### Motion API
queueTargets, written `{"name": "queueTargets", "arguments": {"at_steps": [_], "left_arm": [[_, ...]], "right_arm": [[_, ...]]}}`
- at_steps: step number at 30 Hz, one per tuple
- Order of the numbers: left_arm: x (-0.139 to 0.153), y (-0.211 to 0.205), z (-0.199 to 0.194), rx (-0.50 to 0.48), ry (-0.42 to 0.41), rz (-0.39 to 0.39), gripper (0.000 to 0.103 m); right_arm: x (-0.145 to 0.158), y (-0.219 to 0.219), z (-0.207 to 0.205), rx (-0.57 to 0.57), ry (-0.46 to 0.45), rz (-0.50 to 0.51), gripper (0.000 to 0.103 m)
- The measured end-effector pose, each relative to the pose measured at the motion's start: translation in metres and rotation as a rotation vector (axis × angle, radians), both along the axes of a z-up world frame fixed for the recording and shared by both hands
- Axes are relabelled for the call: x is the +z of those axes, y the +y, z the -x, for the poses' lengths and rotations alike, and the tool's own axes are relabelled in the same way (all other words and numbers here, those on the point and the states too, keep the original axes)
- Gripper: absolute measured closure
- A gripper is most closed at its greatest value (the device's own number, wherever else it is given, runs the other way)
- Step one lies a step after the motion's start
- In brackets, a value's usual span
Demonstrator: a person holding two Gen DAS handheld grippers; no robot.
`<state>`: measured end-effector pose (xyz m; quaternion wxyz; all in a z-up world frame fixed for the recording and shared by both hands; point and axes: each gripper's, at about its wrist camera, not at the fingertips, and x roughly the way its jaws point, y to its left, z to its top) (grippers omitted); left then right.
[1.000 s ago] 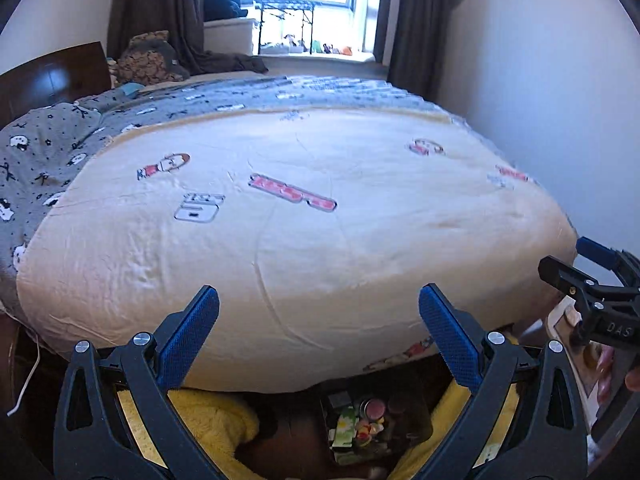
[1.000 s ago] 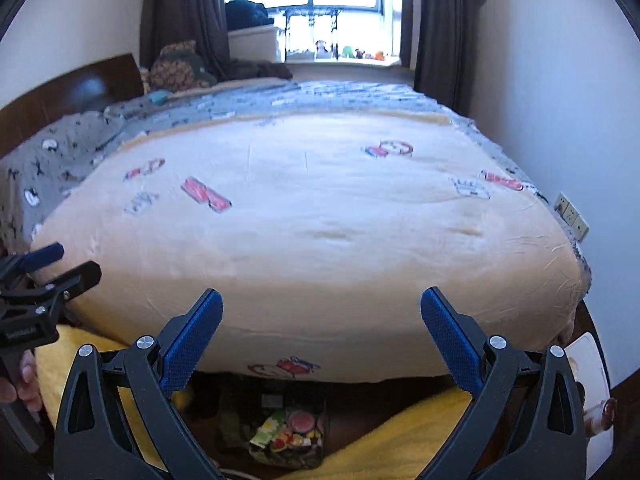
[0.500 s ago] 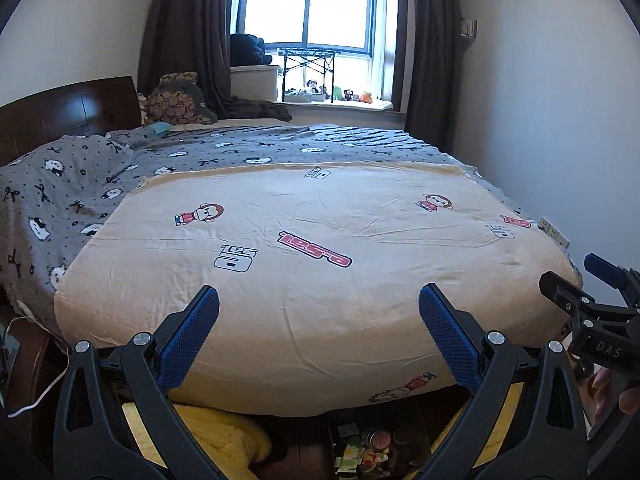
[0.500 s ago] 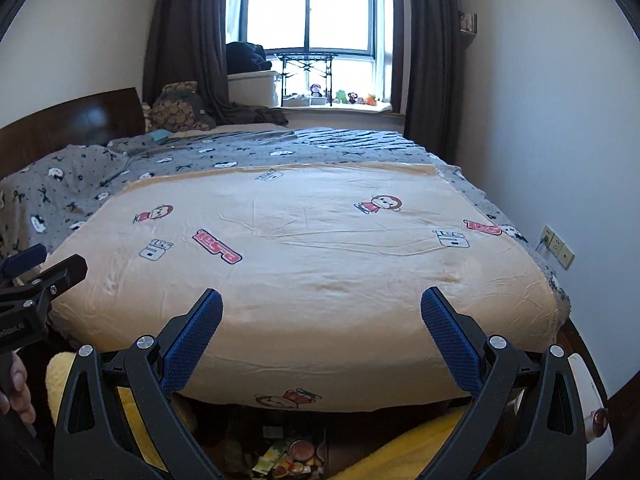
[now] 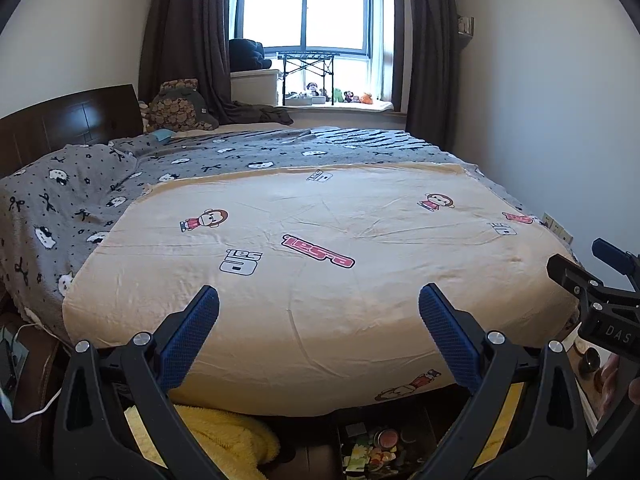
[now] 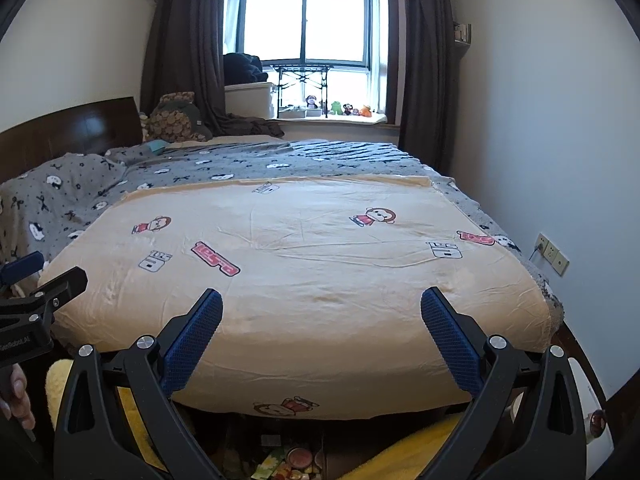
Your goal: Collect trash
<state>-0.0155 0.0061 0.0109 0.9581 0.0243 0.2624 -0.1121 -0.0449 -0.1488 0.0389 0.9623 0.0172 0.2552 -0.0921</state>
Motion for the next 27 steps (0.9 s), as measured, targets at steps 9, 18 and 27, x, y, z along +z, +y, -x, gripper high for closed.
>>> {"name": "queueTargets", "arguments": {"at_steps": [9, 18, 27], "left_arm": [[0.0003, 0.0004, 0.0024, -0.009, 0.002, -0.006, 0.008], [0.0, -0.0007, 0.001, -0.017, 0.01, -0.011, 0.008], [0.0017, 0.0006, 0.0003, -0.013, 0.005, -0.006, 0.008]], "right_arm": [[-0.0009, -0.0013, -0.0018, 0.005, 0.008, -0.007, 0.004], [-0.0021, -0.0008, -0.0039, 0.005, 0.016, -0.013, 0.004], [-0.0021, -0.0012, -0.0042, 0.006, 0.016, -0.013, 0.004]]}}
